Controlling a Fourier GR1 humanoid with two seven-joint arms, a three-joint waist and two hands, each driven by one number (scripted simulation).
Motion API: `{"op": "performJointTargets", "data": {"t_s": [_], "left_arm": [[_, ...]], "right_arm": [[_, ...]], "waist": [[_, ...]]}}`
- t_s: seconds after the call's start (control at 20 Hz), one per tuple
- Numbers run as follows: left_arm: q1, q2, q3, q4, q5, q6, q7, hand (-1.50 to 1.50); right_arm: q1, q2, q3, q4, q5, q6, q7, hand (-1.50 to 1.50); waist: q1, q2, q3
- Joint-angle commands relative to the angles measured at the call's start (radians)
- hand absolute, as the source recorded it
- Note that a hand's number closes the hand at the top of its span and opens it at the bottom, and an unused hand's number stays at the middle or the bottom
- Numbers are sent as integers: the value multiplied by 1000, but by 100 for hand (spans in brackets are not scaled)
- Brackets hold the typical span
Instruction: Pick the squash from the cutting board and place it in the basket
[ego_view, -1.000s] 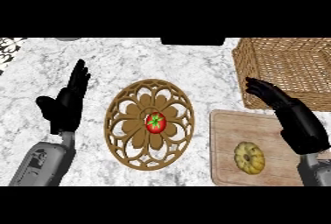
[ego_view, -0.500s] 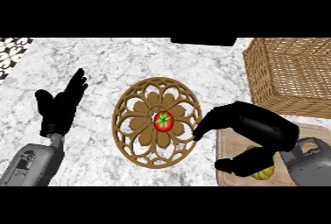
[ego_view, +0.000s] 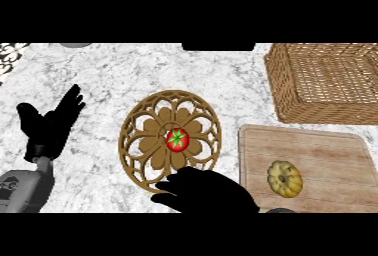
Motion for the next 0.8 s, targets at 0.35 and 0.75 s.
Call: {"op": "performJointTargets", "data": {"t_s": [0.35, 0.75], "left_arm": [[24, 14, 18, -8, 16, -31, -4, 0], [36, 10, 26, 4, -8, -15, -22, 0]], "right_arm": [[-399, 143, 6, 49, 239, 445, 564, -150], [-463, 290, -217, 184, 46, 829, 691, -150]], "waist": [[3, -10, -3], [-30, -8, -2]]}}
